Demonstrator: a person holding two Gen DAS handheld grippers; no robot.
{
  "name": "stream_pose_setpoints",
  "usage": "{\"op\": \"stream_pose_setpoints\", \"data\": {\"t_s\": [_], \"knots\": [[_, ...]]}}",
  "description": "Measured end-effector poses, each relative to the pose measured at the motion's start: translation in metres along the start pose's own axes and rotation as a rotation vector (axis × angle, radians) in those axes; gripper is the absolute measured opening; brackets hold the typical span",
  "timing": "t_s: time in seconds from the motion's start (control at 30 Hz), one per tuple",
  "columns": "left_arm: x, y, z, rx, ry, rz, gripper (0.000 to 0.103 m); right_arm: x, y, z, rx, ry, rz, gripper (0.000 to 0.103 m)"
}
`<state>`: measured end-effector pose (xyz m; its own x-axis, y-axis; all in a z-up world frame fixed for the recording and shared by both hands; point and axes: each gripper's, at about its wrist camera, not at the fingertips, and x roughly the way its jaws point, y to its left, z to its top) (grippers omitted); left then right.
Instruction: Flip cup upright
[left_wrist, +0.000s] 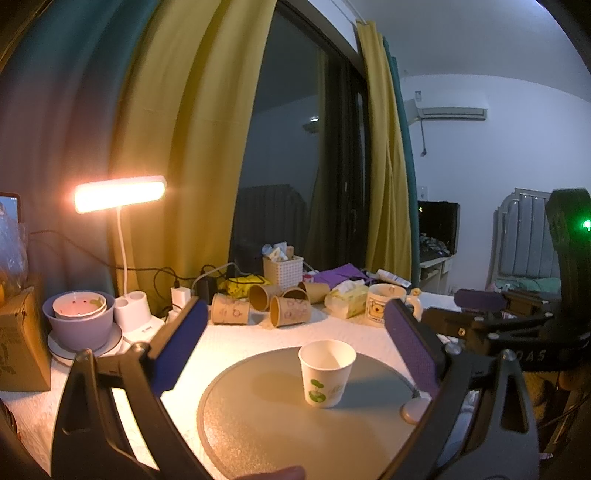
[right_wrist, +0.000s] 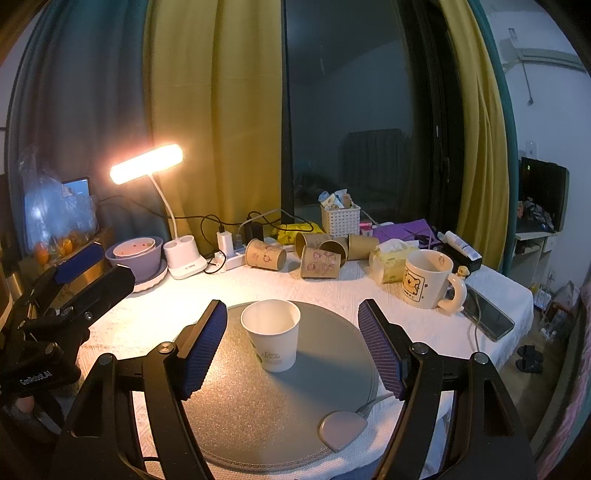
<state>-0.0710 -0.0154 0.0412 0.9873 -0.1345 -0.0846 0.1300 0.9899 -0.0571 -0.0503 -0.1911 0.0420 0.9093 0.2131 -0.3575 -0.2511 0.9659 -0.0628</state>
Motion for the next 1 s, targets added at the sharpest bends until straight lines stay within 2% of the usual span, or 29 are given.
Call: {"op": "stream_pose_setpoints", "data": {"t_s": [1.0], "knots": [[0.0011,0.0052,-0.0027,-0.004,0.004,0.004,0.097,0.0002,-0.0016,-0.0001,0.004,0.004,0.002,0.077]]}}
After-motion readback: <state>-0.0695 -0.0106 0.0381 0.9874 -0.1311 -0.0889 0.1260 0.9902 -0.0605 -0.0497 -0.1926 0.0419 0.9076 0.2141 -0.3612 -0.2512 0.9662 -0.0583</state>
